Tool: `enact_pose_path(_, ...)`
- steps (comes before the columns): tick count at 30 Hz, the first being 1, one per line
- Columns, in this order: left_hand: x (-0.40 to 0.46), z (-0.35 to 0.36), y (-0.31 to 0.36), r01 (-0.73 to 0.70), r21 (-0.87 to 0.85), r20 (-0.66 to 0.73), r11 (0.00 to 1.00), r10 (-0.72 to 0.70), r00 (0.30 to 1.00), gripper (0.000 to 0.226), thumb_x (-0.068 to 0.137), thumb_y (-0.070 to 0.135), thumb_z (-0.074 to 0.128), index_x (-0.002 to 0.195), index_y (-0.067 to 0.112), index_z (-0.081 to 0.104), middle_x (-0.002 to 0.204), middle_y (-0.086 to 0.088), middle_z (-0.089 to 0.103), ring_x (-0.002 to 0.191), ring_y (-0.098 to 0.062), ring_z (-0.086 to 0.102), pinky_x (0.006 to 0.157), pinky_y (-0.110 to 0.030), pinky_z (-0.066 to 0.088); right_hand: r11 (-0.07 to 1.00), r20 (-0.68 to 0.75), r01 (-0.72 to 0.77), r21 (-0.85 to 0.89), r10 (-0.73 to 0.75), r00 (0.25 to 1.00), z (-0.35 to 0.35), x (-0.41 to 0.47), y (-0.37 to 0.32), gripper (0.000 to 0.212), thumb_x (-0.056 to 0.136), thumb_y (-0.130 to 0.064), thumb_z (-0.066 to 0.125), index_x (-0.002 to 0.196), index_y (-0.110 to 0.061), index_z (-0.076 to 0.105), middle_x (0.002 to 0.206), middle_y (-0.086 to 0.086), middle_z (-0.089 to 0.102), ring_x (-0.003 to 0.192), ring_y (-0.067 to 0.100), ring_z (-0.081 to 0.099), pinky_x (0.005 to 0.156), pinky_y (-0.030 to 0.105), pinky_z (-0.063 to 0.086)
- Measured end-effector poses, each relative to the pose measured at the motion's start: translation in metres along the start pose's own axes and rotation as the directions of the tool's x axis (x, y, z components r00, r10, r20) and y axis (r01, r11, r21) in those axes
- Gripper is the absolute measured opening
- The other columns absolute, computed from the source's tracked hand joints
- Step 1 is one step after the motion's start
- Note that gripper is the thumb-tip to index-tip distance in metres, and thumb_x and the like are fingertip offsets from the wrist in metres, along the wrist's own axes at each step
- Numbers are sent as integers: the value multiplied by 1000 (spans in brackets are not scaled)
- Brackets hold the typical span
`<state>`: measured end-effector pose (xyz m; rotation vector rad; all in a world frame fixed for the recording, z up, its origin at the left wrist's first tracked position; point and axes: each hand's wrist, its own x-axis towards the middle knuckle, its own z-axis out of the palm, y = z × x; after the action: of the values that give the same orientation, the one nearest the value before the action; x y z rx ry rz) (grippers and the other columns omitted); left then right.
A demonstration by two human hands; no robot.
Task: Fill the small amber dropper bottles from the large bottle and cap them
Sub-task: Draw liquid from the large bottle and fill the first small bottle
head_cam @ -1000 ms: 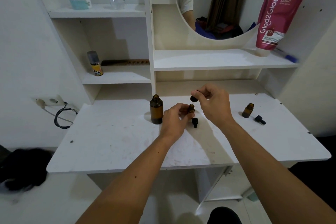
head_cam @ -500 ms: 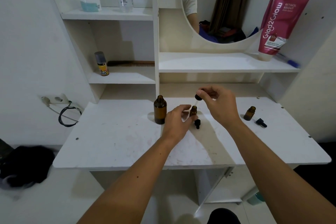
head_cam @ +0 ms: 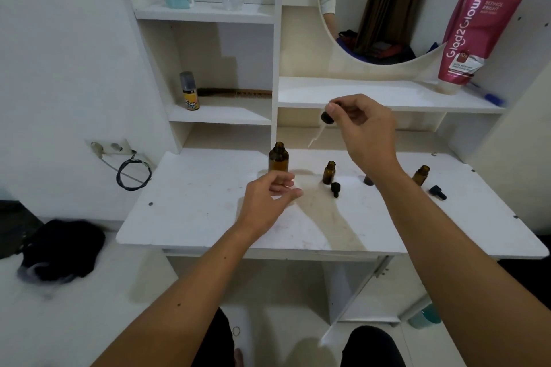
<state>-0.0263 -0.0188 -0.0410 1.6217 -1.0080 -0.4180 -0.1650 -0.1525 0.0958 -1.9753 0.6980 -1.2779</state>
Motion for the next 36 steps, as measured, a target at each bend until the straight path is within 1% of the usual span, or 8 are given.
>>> enact_pose_path(6,0,-31,-6,56,-16,-121,998,-58,991,38,81,29,88,114,20,72,100,11,75,88,-6,71,82,-23,61,995,17,28,95,-30,999,29,-3,-19,18,95,-26,76,106,-12,78,97,-4,78,92,10,74,88,22,58)
enact_pose_path(9,7,-33,-8,78,-22,-166,997,-81,983,49,79,31,89,122,22,68,112,10,72,98,-8,70,86,-25,61,995,29,22,93,-25,999,39,-2,-22,18,95,-26,76,106,-13,78,97,-5,78,92,8,74,88,21,58)
enact_pose_path(13,18,-29,-12,91,-56,-125,994,-98,987,64,78,29,90,134,18,63,128,5,69,113,-12,66,97,-26,55,998,40,37,53,-39,998,47,-1,-21,19,96,-27,75,109,-13,77,99,-4,77,92,7,73,87,18,57)
enact_pose_path(16,24,-24,-13,93,-53,-92,994,-98,991,59,80,26,89,133,18,64,125,5,71,115,-14,65,104,-30,54,998,35,44,37,-46,998,49,3,-22,19,96,-27,75,109,-13,77,98,-6,77,91,5,73,86,16,56)
enact_pose_path(22,30,-23,-18,102,-70,-93,992,-108,990,52,82,21,87,129,16,65,117,4,74,108,-12,69,100,-33,57,999,31,45,21,-46,998,52,10,-22,20,96,-29,74,109,-13,77,96,-6,78,89,4,73,85,14,55)
enact_pose_path(24,30,-23,-18,97,-68,-94,993,-104,990,51,82,21,87,128,17,65,117,5,74,108,-12,70,100,-33,58,999,30,43,13,-43,999,53,11,-22,20,96,-29,74,108,-13,77,96,-7,77,89,3,72,84,12,54)
enact_pose_path(28,31,-23,-17,92,-67,-93,993,-98,991,50,83,22,86,128,19,65,117,5,74,108,-12,69,99,-31,57,999,43,48,1,-48,998,57,11,-21,21,96,-30,74,109,-14,77,97,-5,78,90,6,73,85,15,56)
enact_pose_path(36,31,-24,-16,100,-57,-93,993,-105,990,47,84,22,85,127,19,65,116,6,73,109,-13,69,98,-25,56,994,40,103,-45,-101,994,55,10,-21,19,97,-28,74,109,-13,76,96,-5,77,88,5,71,84,12,54)
